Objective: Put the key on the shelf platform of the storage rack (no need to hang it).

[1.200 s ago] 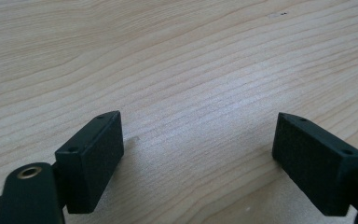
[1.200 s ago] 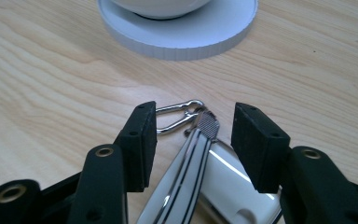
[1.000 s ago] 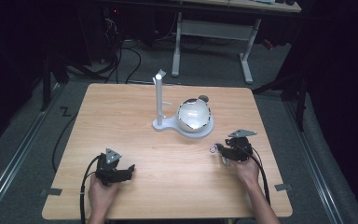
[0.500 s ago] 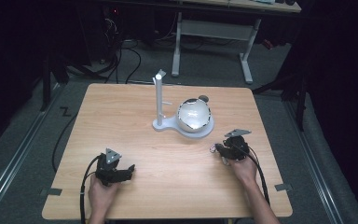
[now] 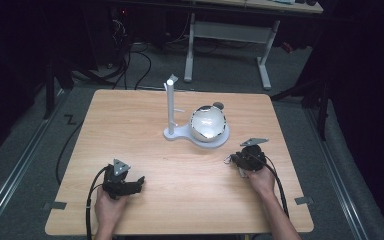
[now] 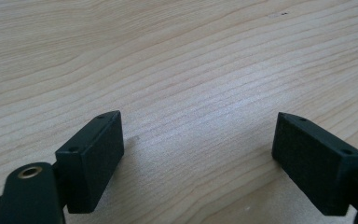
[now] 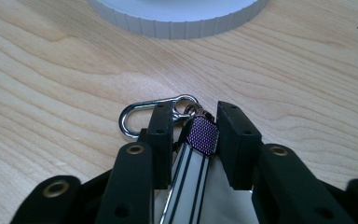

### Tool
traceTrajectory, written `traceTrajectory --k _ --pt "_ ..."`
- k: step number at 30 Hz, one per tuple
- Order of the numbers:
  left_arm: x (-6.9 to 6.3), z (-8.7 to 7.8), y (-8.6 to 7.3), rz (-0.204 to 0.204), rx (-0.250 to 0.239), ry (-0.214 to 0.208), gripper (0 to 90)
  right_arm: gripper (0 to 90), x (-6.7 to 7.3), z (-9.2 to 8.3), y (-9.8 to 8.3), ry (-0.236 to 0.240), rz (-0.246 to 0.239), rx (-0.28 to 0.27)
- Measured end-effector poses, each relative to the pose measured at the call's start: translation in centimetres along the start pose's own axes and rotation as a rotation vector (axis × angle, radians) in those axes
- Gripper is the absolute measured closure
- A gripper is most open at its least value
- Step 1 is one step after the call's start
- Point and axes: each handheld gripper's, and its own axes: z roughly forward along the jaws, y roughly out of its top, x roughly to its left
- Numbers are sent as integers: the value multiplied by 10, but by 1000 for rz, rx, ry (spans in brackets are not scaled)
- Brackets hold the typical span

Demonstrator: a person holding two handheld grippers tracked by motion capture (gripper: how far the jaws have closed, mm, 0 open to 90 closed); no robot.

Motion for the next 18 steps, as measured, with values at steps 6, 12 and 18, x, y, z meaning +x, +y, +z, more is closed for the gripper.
traceTrajectory --k 6,12,18 --pt "0 0 0 -2 -1 1 169 736 2 -2 0 5 -4 -5" --pt "-1 0 0 -6 0 4 169 740 2 -6 -2 5 -10 -34" --pt "-1 0 0 -11 -1 7 169 740 3 -21 1 5 -14 -94"
